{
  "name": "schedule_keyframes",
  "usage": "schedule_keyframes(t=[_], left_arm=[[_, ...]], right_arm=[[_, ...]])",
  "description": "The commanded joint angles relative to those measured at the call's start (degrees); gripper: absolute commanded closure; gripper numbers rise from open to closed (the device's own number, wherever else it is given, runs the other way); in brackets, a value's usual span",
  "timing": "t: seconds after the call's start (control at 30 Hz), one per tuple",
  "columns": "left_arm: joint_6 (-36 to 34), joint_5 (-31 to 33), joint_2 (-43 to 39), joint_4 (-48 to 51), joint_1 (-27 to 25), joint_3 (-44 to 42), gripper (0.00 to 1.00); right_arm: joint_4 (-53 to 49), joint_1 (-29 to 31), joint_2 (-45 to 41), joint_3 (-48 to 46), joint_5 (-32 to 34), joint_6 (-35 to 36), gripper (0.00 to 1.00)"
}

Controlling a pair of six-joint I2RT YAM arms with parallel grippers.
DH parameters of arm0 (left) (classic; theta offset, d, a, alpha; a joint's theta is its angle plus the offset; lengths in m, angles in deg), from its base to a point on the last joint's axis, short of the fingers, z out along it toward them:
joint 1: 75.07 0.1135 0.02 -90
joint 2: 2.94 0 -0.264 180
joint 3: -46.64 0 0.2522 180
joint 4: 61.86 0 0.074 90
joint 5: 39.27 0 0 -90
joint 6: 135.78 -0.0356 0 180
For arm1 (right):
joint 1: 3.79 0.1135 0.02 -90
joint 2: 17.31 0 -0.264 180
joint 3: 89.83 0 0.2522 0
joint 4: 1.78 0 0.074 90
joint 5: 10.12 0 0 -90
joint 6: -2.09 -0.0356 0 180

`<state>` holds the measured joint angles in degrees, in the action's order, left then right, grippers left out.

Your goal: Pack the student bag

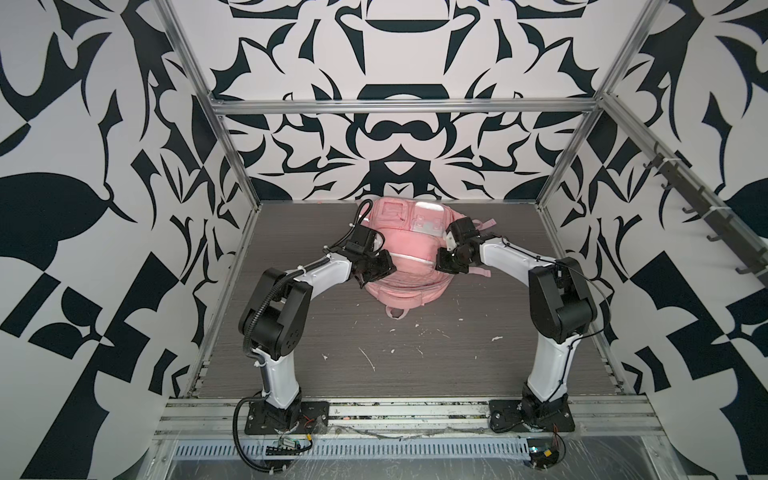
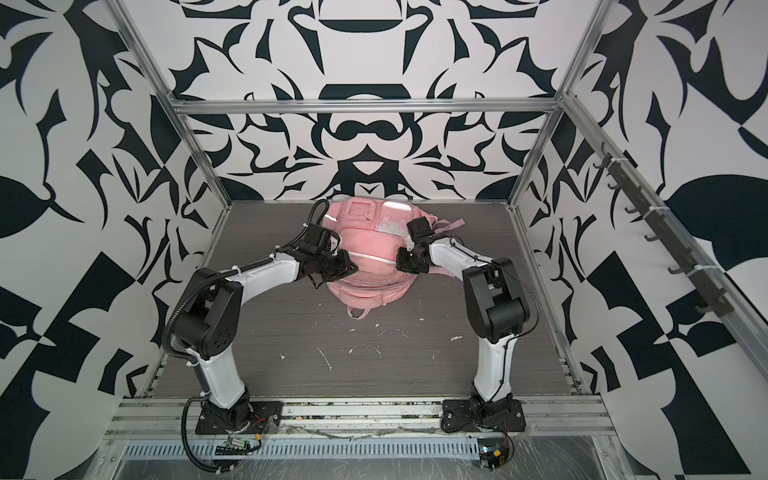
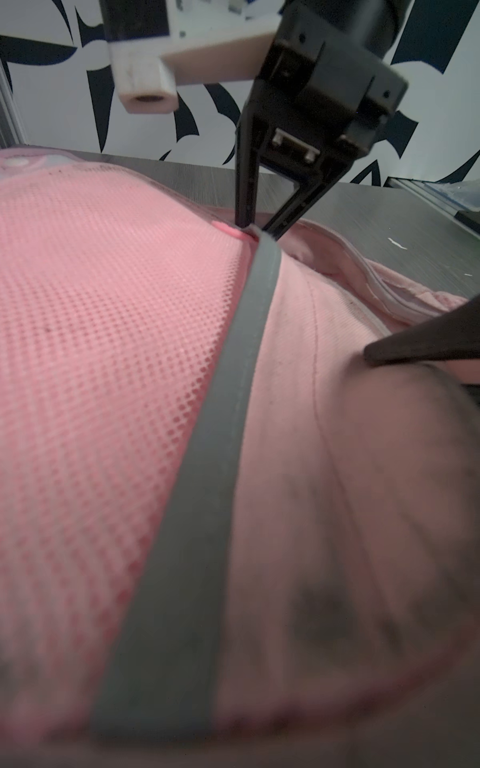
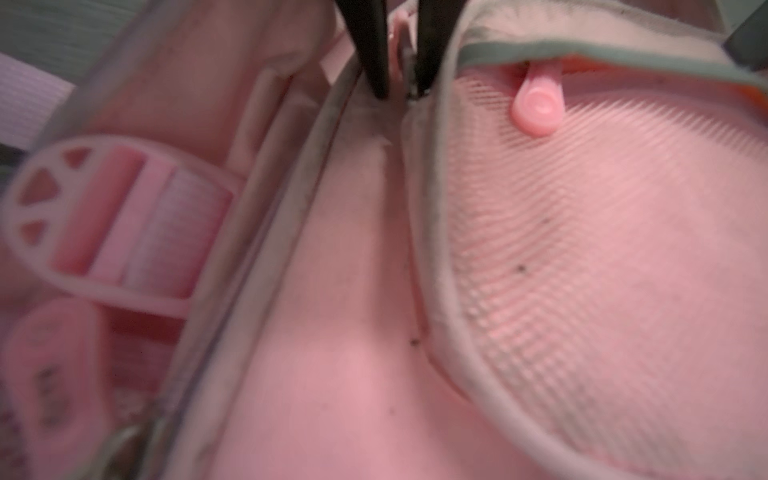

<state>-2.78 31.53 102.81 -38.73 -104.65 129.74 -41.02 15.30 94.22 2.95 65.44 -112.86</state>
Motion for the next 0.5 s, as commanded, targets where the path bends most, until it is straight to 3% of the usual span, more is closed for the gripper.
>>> schedule_keyframes(t=[0.0, 0.17, 0.47], left_arm=[[0.2, -1.8, 0.5, 3.4, -2.1, -1.7, 0.87], [0.5, -0.9, -0.1, 3.0, -2.3, -3.1, 0.86], [-2.0, 0.9, -0.2, 5.7, -1.7, -1.7, 0.83]], right_arm=[[3.4, -0.1, 1.0, 4.5, -0.1, 1.2, 0.68], [3.4, -0.1, 2.4, 6.4, -1.2, 1.2, 0.6], [2.5, -0.1, 0.5, 5.0, -1.6, 0.4, 0.58]])
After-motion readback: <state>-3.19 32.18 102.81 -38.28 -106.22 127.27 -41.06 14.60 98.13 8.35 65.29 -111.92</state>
